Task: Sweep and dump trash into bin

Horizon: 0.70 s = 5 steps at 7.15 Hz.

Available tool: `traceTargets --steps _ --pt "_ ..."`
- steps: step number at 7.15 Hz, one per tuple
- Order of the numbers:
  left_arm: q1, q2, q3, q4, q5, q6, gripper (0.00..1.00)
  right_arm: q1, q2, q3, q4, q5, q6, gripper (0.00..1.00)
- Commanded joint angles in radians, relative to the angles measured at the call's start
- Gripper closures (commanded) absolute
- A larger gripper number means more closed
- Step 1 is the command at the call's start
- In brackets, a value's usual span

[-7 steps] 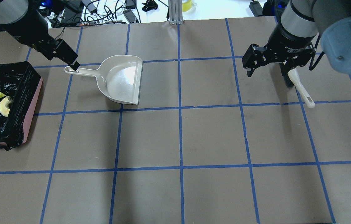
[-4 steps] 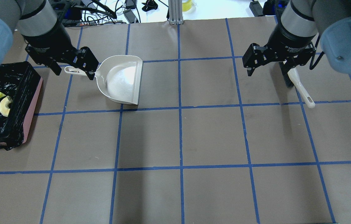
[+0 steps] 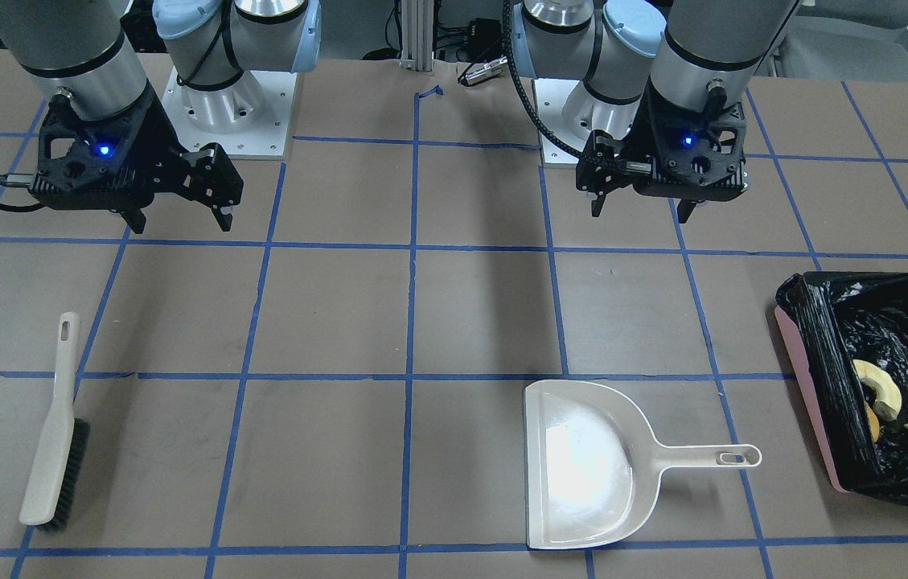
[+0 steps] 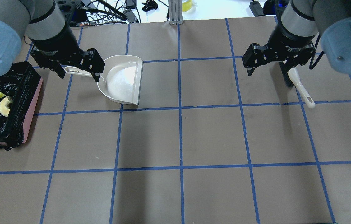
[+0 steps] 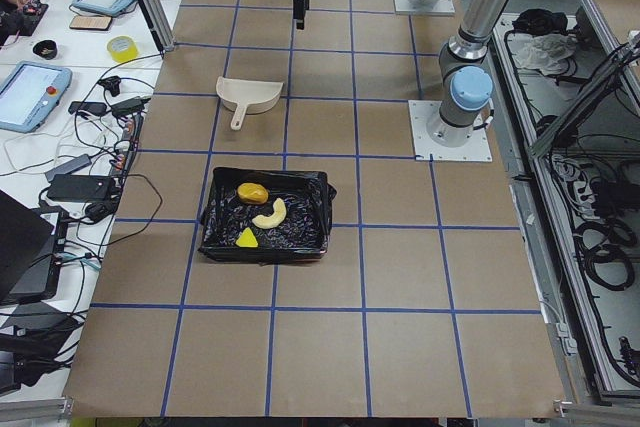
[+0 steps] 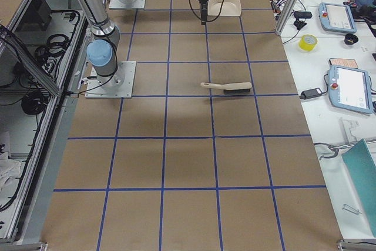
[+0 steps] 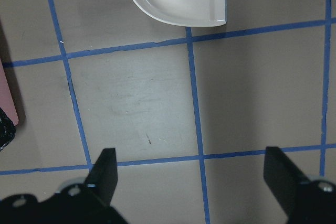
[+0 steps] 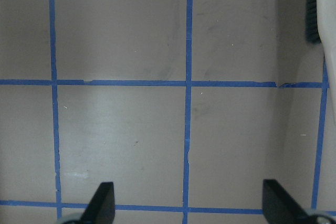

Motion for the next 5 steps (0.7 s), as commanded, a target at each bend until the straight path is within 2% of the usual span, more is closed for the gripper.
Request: traceTargets --steps 1,5 --pt "0.005 0.002 -0.006 0.001 -0.002 -0.002 0.0 0.0 0.001 0.001 0.0 -0.002 -0.009 0.0" --pt "0.019 0.005 -0.011 0.023 -0.029 -0.002 0.0 0.0 0.0 0.001 -0.003 0.0 0.005 0.0"
